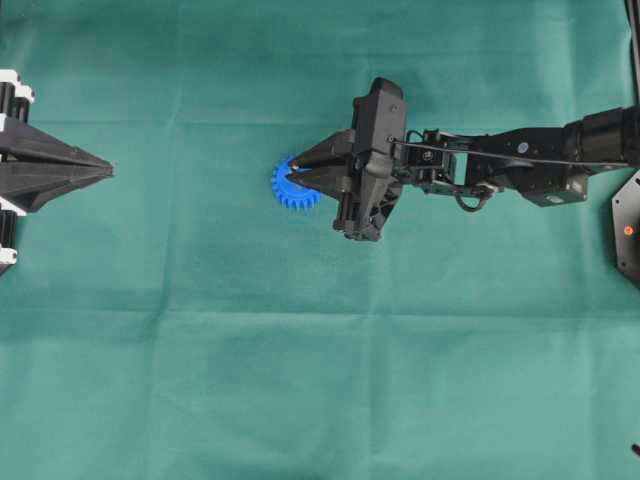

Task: Insert the shaft placed at a random location into the center hole of the small gear at another random location.
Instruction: 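Align the shaft over the gear's center hole and press it down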

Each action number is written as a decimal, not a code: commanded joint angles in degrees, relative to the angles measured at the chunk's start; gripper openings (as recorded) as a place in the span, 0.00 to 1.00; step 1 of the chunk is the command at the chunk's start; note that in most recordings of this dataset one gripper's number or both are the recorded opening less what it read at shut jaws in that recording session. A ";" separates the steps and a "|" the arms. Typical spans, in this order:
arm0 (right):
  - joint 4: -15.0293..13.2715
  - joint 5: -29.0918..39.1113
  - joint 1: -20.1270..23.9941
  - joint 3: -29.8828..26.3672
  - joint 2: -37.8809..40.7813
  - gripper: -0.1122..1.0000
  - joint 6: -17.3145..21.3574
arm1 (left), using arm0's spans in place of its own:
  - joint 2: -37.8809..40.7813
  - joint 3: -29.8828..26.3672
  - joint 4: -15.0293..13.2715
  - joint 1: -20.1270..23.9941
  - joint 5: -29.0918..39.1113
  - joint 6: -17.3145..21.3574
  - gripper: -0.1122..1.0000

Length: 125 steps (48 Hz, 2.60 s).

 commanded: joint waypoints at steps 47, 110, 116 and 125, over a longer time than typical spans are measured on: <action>0.00 -0.88 -0.88 -1.85 -0.26 0.22 -1.32 | 0.53 -1.32 0.18 -0.09 -0.26 0.53 0.10; 0.70 -2.29 -0.88 -1.49 4.22 0.22 -0.79 | 0.53 -1.32 0.18 0.00 -0.26 0.53 0.10; 0.70 -2.20 -0.88 -1.49 4.22 0.22 -0.79 | 0.62 -1.32 0.18 0.00 -0.26 0.53 0.10; 0.70 -2.11 -0.88 -1.49 4.22 0.22 -0.70 | 0.53 -1.32 0.18 0.00 -0.26 0.44 0.10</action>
